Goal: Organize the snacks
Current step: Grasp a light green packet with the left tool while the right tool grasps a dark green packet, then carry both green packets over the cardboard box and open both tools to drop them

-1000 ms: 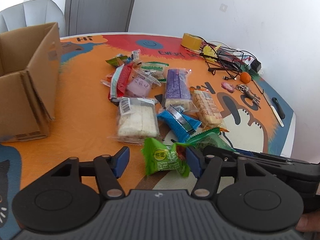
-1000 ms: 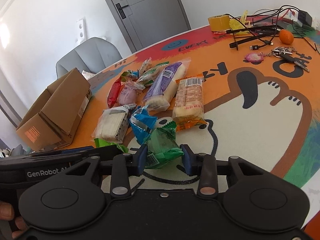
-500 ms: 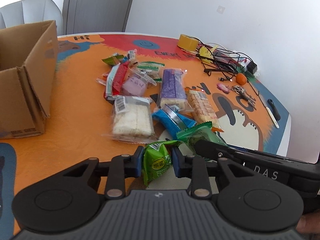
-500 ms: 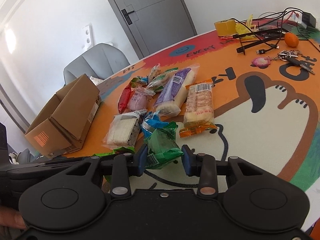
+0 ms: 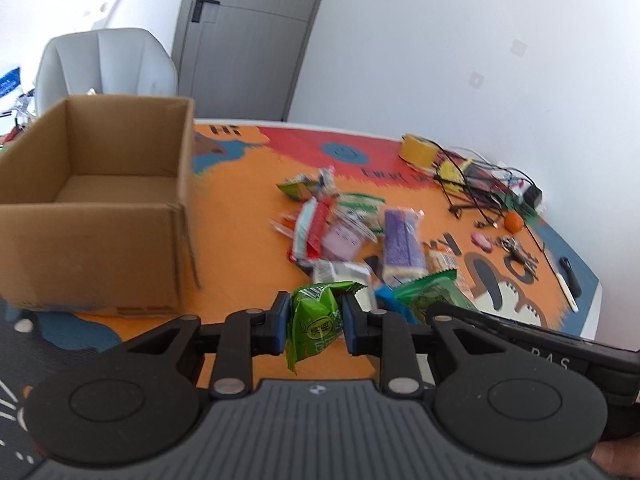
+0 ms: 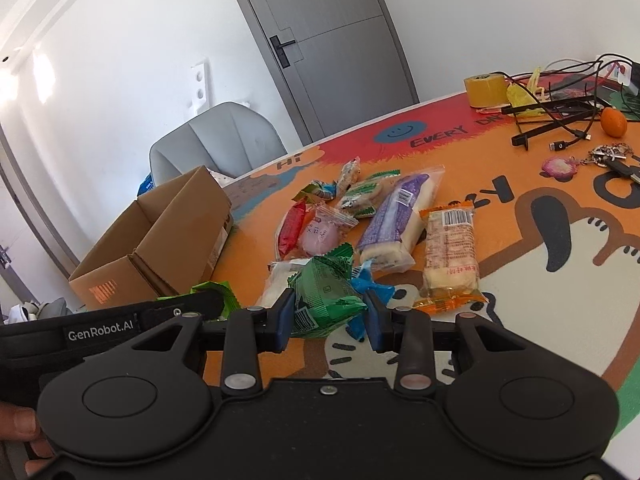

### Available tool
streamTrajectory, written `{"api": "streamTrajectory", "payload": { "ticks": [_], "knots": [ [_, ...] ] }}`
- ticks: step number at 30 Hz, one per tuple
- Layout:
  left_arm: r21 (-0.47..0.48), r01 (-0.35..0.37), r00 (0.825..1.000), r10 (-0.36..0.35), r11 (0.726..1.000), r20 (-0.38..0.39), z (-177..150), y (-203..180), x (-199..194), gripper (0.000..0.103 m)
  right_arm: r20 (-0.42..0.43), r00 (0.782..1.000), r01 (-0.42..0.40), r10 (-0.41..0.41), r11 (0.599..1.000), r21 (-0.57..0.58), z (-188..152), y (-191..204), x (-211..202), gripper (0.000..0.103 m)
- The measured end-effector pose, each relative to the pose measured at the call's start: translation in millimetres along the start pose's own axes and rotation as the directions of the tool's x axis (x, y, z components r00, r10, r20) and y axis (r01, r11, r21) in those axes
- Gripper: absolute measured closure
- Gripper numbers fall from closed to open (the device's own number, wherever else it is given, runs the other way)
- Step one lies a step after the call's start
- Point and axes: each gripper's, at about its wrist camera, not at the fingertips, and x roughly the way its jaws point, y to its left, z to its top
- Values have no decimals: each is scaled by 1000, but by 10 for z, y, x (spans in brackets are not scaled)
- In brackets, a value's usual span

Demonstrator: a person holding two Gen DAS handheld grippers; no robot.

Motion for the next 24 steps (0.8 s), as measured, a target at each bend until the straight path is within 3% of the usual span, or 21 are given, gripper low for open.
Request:
{"api": "streamTrajectory", "payload": {
  "ticks": [11,17,24],
  "knots": [
    [-39,-46,992,50,998,118,337,244,-337,77,49,999,-9,11,999,-44,227,305,15,66],
    [-37,-114,977,119,993,177,475,414,-509,77,85,996,-30,36,997,-74,353,514,49,66],
    [-64,-167,965,177,984,196,521,650,-575,77,91,992,-81,89,992,-92,438,780,204,66]
  ]
}}
